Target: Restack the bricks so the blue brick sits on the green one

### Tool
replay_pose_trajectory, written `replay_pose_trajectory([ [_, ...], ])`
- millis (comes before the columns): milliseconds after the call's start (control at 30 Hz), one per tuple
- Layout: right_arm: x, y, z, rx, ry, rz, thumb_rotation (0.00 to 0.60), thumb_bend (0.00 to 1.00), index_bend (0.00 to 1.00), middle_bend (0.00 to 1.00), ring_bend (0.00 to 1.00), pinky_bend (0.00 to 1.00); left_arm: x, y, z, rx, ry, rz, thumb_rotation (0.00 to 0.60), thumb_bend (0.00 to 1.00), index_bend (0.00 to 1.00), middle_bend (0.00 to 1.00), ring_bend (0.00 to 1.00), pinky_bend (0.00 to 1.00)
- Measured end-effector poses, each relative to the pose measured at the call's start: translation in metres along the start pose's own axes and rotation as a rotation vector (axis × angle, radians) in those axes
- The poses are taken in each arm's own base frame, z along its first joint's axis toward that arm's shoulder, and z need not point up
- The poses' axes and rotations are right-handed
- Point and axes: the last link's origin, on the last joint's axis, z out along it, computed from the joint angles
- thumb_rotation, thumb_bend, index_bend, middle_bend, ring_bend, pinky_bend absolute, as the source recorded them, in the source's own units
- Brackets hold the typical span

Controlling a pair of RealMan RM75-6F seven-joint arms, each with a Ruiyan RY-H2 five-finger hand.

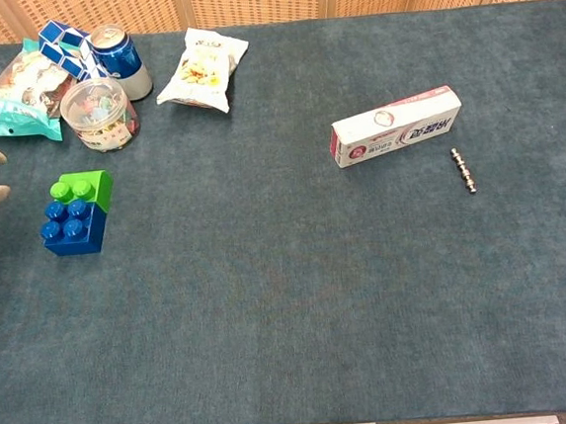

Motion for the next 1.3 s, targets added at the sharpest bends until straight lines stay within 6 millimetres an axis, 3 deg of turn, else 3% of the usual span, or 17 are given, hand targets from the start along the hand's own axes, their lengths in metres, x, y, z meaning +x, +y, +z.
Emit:
replay_pose_trajectory([
  [300,-0.001,0.004,-0.003,-0.011,0.000,0.006,0.600,0.31,0.37,0.35,0.24,0.31,-0.007,0.003,0.023,0.060,-0.080,0.019,0.066,0.09,0.30,0.29,0.22,0.13],
  [600,0.000,0.010,-0.009,-0.024,0.004,0.012,0.600,0.31,0.37,0.35,0.24,0.31,-0.011,0.007,0.046,0.095,-0.093,0.054,0.065,0.09,0.30,0.29,0.22,0.13],
  [867,0.002,0.015,-0.014,-0.037,0.007,0.015,0.600,0.31,0.37,0.35,0.24,0.31,-0.019,0.011,0.058,0.110,-0.122,0.068,0.066,0.09,0.30,0.30,0.23,0.13],
  [1300,0.003,0.020,-0.019,-0.054,0.010,0.017,0.600,0.31,0.37,0.35,0.24,0.31,-0.028,0.034,0.068,0.063,-0.164,0.070,0.065,0.09,0.31,0.31,0.23,0.13],
])
